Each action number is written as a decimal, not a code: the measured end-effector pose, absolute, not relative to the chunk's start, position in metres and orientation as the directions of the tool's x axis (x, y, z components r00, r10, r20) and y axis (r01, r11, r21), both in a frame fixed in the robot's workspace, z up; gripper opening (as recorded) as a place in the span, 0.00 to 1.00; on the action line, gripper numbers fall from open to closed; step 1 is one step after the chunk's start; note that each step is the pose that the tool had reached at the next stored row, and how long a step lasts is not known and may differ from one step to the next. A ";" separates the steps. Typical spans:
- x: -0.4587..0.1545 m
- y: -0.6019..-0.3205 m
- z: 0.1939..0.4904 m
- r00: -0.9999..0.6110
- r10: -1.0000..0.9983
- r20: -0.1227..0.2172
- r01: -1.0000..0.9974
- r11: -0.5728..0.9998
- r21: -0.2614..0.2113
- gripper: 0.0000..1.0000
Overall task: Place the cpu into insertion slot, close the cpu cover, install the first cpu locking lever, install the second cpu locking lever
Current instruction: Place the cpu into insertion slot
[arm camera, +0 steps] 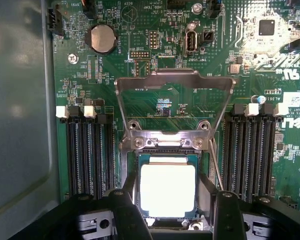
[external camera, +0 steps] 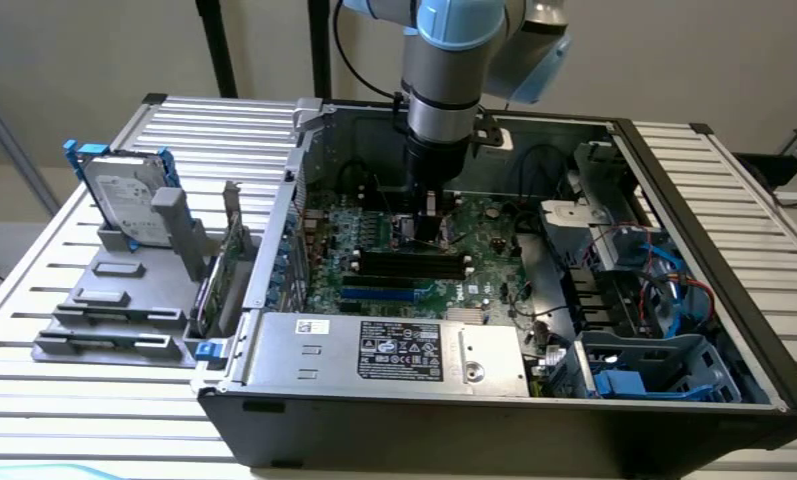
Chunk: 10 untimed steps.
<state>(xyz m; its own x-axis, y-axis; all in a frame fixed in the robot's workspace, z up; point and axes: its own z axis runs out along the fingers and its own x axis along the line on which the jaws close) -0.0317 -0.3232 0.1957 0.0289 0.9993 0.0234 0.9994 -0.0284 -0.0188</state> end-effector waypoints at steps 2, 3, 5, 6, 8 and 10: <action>-0.032 -0.323 0.196 0.029 0.999 0.023 0.999 -0.028 -0.019 0.62; -0.032 -0.323 0.196 0.029 0.999 0.023 0.999 -0.028 -0.019 0.62; -0.032 -0.323 0.197 0.029 0.999 0.023 0.999 -0.028 -0.019 0.62; -0.032 -0.323 0.198 0.029 0.999 0.023 0.999 -0.028 -0.019 0.62; -0.032 -0.323 0.204 0.029 0.999 0.023 0.999 -0.028 -0.019 0.62; -0.033 -0.323 0.209 0.029 0.999 0.023 0.999 -0.028 -0.019 0.62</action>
<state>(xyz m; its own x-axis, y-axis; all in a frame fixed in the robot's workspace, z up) -0.0328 -0.3234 0.2091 0.0289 0.9993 0.0227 0.9994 -0.0284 -0.0193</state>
